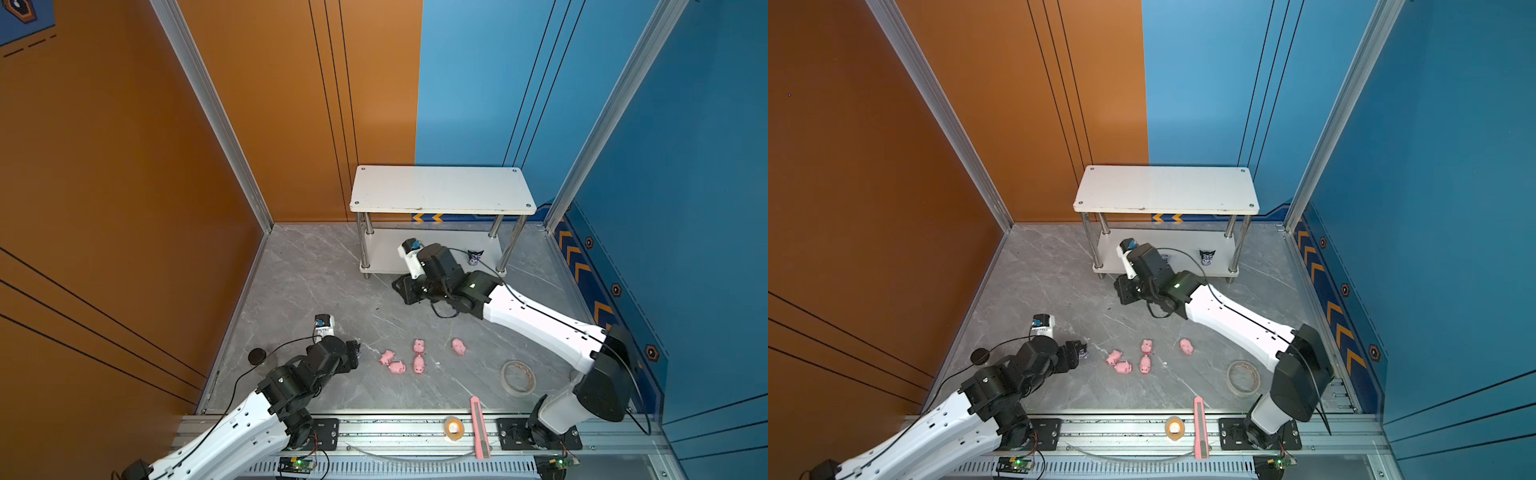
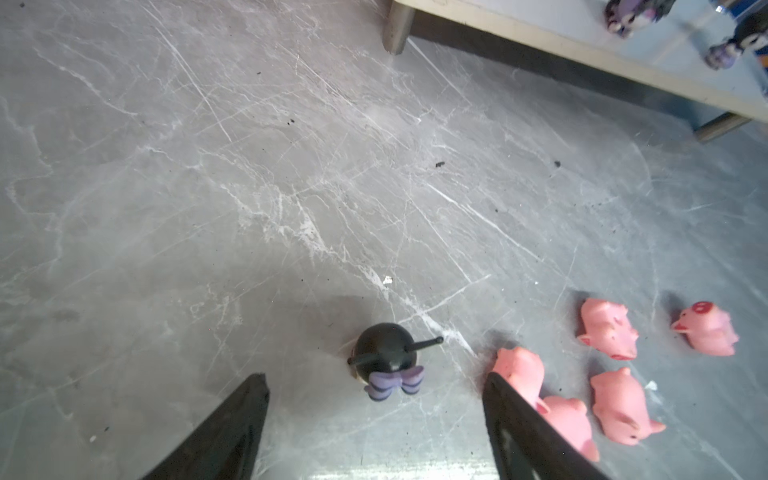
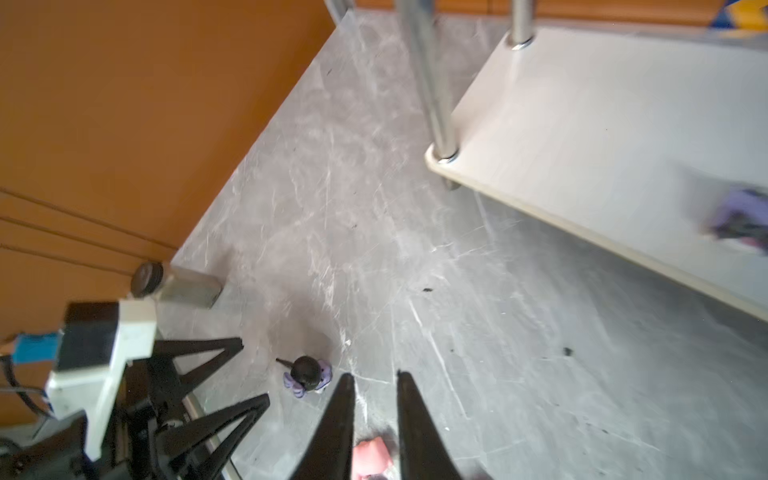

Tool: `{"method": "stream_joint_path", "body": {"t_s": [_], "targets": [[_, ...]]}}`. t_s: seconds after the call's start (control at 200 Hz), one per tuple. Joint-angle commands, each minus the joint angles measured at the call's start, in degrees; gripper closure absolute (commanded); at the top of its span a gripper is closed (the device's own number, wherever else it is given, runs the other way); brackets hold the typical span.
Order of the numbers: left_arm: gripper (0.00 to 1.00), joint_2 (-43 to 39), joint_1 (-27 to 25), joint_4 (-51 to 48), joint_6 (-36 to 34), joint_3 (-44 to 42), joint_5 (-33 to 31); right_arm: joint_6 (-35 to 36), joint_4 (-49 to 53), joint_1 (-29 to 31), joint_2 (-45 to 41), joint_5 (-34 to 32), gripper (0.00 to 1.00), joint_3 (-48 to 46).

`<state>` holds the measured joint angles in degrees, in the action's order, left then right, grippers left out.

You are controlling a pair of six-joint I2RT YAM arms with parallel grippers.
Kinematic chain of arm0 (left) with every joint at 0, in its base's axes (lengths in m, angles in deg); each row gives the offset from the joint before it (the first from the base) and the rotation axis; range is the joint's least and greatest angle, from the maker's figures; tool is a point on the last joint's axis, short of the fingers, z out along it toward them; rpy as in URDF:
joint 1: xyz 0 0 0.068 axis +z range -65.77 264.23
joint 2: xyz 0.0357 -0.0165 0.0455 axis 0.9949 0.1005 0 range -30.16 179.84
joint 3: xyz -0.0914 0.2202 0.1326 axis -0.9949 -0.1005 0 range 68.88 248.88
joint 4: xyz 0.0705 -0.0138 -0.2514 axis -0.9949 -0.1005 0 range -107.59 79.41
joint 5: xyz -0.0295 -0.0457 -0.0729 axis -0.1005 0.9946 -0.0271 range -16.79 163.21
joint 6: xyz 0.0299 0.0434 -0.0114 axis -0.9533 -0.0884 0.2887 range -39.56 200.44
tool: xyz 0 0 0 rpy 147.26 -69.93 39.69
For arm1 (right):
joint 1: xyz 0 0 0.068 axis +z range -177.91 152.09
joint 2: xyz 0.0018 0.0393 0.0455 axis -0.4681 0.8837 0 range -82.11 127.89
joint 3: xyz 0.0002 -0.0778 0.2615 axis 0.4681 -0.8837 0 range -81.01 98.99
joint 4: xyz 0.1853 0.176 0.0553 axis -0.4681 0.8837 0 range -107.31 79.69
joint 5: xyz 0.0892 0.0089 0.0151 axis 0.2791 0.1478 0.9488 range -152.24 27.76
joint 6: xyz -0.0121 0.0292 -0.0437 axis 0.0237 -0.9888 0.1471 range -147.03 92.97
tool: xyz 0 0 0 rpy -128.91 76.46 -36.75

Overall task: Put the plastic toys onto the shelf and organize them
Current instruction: 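Grasp the black Kuromi with the left gripper while the right arm withdraws, then carry the black Kuromi with the left gripper onto the lower shelf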

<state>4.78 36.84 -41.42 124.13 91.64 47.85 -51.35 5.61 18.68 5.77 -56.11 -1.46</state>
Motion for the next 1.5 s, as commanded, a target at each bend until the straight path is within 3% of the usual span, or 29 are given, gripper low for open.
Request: {"method": "stream_joint_path", "body": {"t_s": [0.0, 0.145, 0.29, 0.32, 0.656, 0.881, 1.136, 1.497], "targets": [[0.16, 3.86, -4.88, -1.54, 3.63, 0.13, -9.31, -3.44, 6.88, 0.09, -5.97, -3.45, 0.67, 1.15], [0.15, 9.52, -6.4, -1.27, 5.42, 1.05, -11.98, -4.7, 11.16, 1.08, -14.28, -5.78, 0.56, 5.53], [0.15, 13.6, -4.49, 1.96, 5.97, 0.93, -10.26, -0.59, 18.57, 7.53, -19.41, -17.63, 0.55, 10.95], [0.1, 14.44, -4.37, 3.35, 5.98, 0.73, -9.67, -0.01, 19.26, 8.46, -20.17, -18.55, 0.55, 11.28], [0.13, 27.43, -4.71, 13.96, 5.89, 3.08, -6.07, -0.48, 20.59, 9.75, -27.98, -22.35, 0.55, 4.76], [0.39, 31.35, -3.15, 14.92, 5.19, 4.97, -5.42, -1.3, 20.65, 9.16, -32.4, -24.54, 0.55, 0.46], [0.58, 31.75, -2.17, 14.57, 4.41, 5.8, -4.56, -1.88, 21.2, 7.82, -33.95, -23.92, 0.55, -1.6], [0.67, 33.94, -0.65, 11.27, 1.67, 14.5, -4.76, -2.05, 19.97, 4.26, -35.36, -21.01, 0.54, -7.22]]}}
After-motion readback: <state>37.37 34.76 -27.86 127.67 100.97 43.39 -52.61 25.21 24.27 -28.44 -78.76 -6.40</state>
